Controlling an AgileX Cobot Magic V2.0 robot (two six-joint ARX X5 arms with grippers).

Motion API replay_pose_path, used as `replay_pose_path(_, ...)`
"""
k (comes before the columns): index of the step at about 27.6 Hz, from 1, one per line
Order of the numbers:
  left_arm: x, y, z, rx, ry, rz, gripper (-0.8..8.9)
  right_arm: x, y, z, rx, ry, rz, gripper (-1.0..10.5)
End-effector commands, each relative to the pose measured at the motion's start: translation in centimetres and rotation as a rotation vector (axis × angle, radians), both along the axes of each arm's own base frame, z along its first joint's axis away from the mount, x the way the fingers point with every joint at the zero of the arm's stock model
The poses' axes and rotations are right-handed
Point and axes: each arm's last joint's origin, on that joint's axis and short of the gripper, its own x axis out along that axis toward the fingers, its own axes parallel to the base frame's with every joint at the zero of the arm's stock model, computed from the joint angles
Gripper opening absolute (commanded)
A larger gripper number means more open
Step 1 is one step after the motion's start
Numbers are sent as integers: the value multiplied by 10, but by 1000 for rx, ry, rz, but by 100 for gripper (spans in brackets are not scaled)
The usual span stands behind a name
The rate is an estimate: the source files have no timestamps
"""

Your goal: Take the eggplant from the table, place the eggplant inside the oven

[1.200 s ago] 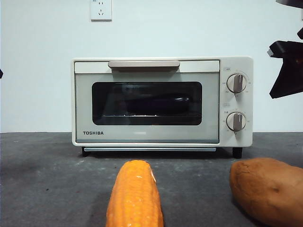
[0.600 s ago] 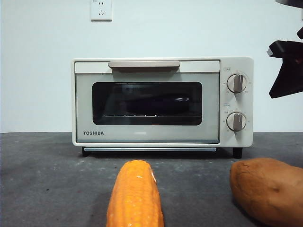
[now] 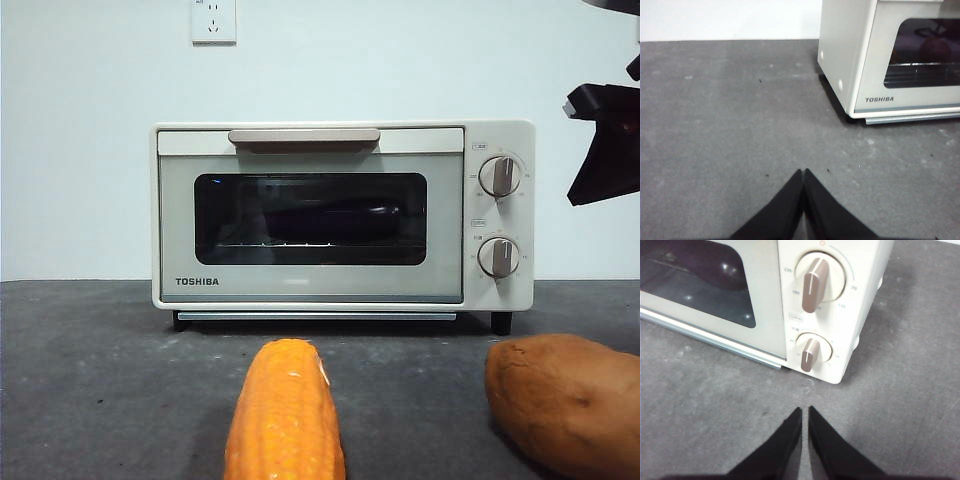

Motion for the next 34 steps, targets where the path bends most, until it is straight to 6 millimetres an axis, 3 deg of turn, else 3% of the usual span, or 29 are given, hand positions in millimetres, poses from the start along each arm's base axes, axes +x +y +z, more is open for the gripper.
replay_pose_path(1,1,0,-7,6,14,1,6,1,1,3,17,-9,-4,6)
replay_pose_path(13,1,0,-7,7,16,2,6,-2,-2,8,21,-41,-24,6)
replay_pose_path(19,1,0,-7,7,16,2,6,-49,-22,57,38,-400,-72,6)
replay_pose_path(22,1,0,-7,7,16,2,6,-71,-36,67,-2,-548,-134,6)
replay_pose_path(26,1,0,-7,7,16,2,6,-84,-48,53,-14,-600,-221,6)
replay_pose_path(34,1,0,-7,7,16,2,6,-84,-61,-17,-13,-532,-333,6)
